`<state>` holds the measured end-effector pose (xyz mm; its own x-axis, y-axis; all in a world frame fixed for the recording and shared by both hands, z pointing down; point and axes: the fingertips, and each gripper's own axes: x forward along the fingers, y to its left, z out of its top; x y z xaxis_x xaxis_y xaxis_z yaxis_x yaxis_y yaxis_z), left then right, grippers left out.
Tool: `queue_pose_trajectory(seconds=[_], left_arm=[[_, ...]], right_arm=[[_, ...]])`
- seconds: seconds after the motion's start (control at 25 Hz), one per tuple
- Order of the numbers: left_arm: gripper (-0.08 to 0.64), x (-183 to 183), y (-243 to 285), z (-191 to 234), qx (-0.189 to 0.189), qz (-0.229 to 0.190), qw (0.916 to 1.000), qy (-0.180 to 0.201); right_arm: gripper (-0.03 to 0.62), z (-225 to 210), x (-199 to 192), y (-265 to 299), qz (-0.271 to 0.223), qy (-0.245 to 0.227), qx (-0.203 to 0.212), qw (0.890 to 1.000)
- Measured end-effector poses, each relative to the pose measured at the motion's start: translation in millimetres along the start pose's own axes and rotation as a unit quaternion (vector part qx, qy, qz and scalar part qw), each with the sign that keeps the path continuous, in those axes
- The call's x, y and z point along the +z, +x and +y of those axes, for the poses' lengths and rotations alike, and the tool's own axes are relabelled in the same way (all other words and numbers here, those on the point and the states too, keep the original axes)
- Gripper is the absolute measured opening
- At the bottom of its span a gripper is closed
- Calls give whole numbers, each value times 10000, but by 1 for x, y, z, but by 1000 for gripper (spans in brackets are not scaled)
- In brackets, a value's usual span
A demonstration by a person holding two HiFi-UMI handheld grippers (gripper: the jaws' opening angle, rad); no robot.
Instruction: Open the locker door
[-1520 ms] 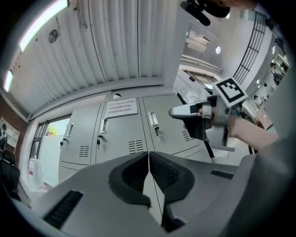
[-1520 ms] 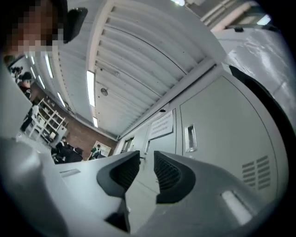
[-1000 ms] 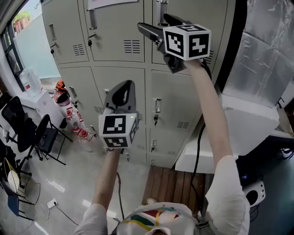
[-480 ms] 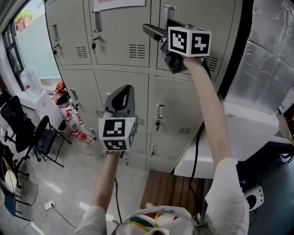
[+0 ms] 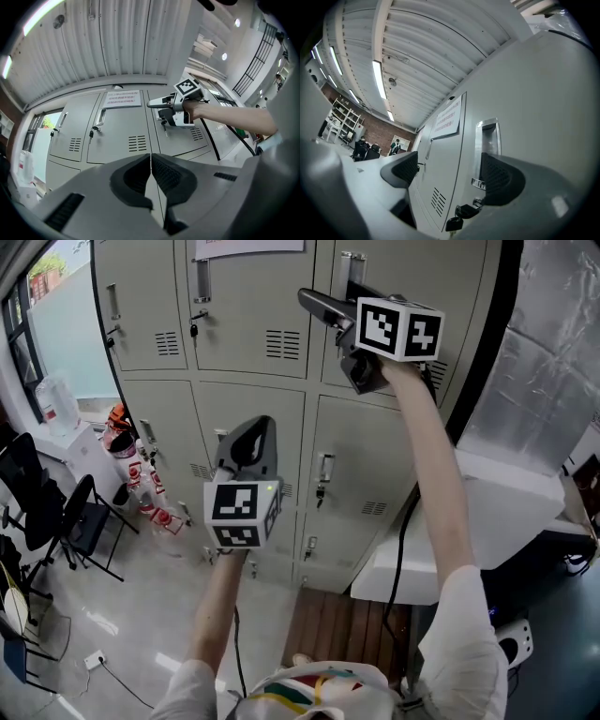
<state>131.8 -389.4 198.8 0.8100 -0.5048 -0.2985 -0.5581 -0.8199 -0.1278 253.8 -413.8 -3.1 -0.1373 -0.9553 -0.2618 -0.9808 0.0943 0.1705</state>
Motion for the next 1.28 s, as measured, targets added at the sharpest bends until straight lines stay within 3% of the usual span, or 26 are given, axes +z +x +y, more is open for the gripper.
queue_pose_trajectory(seconds=[0.16,0.32,0.44,0.88,1.28], left_arm=[[17,7,3,-5,-84,-77,9999,-12],[21,8,12,-24,-545,-4,9983,-205],[141,4,21,-45,-1029,112,9931,-543],[215,-5,47,-96,-1863,312,9741,-1241],[215,8,45,-125,-2031,115,9748,-913]], right_arm=[[411,13,2,-11,64,-257,122,9996],[411,31,7,-26,36,-480,267,9985],[411,43,11,-37,32,-651,354,9972],[411,71,23,-82,32,-1009,504,9936],[411,82,26,-115,-31,-1388,595,9885]])
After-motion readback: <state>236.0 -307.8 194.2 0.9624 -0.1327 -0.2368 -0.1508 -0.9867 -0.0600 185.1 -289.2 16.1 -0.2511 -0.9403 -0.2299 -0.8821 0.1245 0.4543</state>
